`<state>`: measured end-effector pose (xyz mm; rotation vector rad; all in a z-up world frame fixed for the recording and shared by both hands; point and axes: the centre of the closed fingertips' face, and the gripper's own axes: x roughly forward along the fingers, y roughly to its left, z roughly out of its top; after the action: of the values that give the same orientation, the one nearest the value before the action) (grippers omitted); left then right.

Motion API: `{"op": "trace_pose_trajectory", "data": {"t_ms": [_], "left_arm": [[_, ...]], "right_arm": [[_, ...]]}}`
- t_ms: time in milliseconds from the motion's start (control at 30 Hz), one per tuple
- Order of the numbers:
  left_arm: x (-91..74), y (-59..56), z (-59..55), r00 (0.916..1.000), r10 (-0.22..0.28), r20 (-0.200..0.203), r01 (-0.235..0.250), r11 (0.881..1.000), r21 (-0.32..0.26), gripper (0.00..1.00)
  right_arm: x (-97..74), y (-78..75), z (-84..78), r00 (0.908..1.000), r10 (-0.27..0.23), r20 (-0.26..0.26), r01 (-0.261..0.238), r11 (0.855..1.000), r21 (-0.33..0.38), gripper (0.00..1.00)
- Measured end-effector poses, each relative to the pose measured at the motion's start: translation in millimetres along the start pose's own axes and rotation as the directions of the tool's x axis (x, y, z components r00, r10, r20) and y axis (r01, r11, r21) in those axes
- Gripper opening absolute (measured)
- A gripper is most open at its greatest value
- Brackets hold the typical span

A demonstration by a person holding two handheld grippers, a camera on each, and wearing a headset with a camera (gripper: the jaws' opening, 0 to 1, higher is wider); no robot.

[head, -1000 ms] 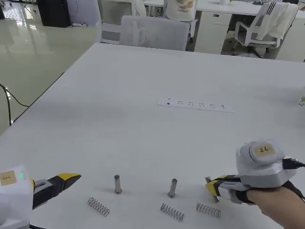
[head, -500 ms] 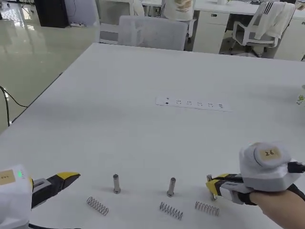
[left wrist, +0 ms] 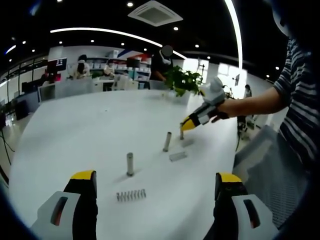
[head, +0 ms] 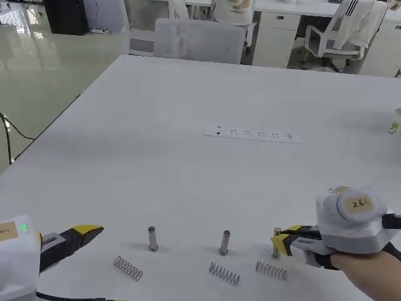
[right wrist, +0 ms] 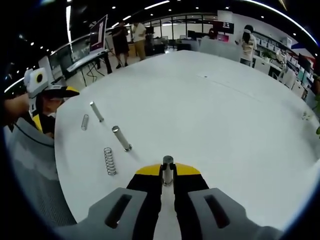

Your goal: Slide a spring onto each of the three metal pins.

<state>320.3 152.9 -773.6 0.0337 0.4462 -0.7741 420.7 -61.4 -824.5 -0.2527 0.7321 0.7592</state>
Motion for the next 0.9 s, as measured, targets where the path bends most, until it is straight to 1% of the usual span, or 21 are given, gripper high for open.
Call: {"op": "trace_pose_trajectory", "data": {"t_ms": [100, 200, 400, 667, 900], "left_arm": [[0.1, -0.4, 0.3, 1.0000, 0.000, 0.002, 0.000, 1.000, -0.001, 0.95], [0.4, -0.7, -0.4, 1.0000, 0.000, 0.000, 0.000, 1.000, 0.001, 0.95], [0.7, -1.4, 0.2, 1.0000, 0.001, 0.003, -0.001, 1.000, -0.002, 0.95], [0.4, -1.9, -0.9, 1.0000, 0.001, 0.000, -0.001, 1.000, -0.003, 0.95], [0.5, -2.2, 0.5, 1.0000, 0.001, 0.002, -0.001, 1.000, -0.002, 0.95]], "right_arm": [[-2.6, 1.6, -2.4, 1.0000, -0.008, -0.002, 0.008, 1.000, -0.022, 0.05], [-3.7, 1.7, -2.7, 0.9999, -0.010, -0.004, 0.010, 1.000, -0.027, 0.05], [-5.9, 1.7, -4.9, 0.9999, -0.009, -0.007, 0.009, 1.000, 0.003, 0.05], [-6.0, 2.5, -7.2, 0.9999, -0.009, -0.013, 0.009, 1.000, 0.004, 0.06], [-7.2, 1.1, -7.4, 1.0000, -0.008, -0.006, 0.008, 1.000, 0.023, 0.09]]}}
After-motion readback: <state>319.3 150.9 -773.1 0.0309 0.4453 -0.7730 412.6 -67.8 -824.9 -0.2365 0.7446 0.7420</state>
